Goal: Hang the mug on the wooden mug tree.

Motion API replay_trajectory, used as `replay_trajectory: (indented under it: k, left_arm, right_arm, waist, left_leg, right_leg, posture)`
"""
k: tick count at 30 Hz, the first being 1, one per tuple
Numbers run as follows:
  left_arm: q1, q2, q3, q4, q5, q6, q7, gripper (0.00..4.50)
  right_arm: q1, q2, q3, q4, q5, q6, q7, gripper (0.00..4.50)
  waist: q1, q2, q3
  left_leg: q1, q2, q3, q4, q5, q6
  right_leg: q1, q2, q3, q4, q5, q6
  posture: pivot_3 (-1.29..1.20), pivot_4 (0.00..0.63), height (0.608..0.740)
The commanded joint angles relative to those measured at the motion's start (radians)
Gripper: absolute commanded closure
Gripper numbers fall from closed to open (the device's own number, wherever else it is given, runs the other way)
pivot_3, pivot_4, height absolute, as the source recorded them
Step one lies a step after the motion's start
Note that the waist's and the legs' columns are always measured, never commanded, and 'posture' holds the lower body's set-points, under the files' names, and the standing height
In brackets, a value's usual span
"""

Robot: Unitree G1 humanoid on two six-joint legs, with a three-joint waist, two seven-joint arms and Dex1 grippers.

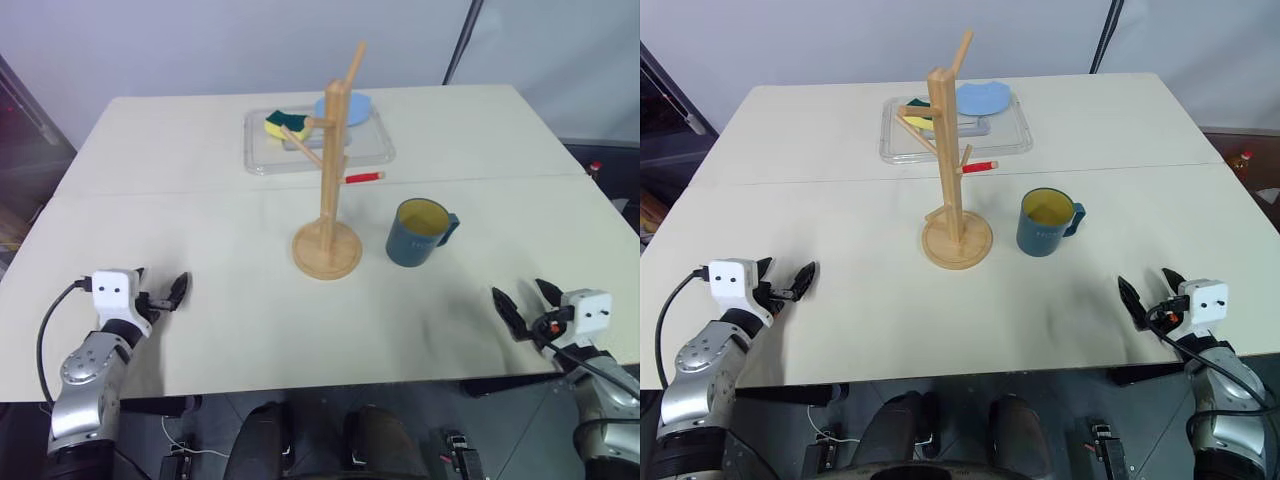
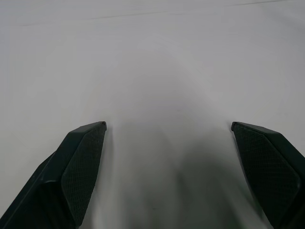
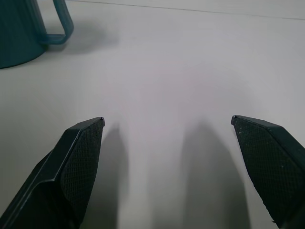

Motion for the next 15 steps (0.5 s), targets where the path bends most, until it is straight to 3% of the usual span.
replay_trajectory:
  k: [1,9,15]
  left_arm:
    - [0.017,-0.006,0.003,-0.033,-0.013,0.005,-0.01,0.0]
    - [0.031,-0.003,-0.013,-0.083,-0.042,0.04,-0.043,0.0]
    - [0.046,0.028,-0.099,-0.246,-0.12,0.075,-0.204,0.0]
  right_arm:
    - [0.002,-0.004,-0.004,-0.053,0.005,0.009,-0.015,0.07]
    - [0.031,0.002,0.016,-0.18,0.004,0.084,-0.065,0.07]
    - [0.003,-0.008,0.043,-0.215,-0.011,0.131,-0.096,0.07]
  waist:
    - [0.0,0.0,0.0]
    - [0.0,0.0,0.0]
    - [0.0,0.0,0.0]
  left_leg:
    - [0.0,0.0,0.0,0.0,0.0,0.0]
    - [0.0,0.0,0.0,0.0,0.0,0.0]
    - [-0.001,0.0,0.0,0.0,0.0,0.0]
  right_leg:
    - [0.0,0.0,0.0,0.0,0.0,0.0]
    - [0.0,0.0,0.0,0.0,0.0,0.0]
    - [-0.001,0.0,0.0,0.0,0.0,-0.001]
  posture:
    - [0.0,0.15,0.74]
    - [0.0,0.15,0.74]
    - [0.0,0.15,0.74]
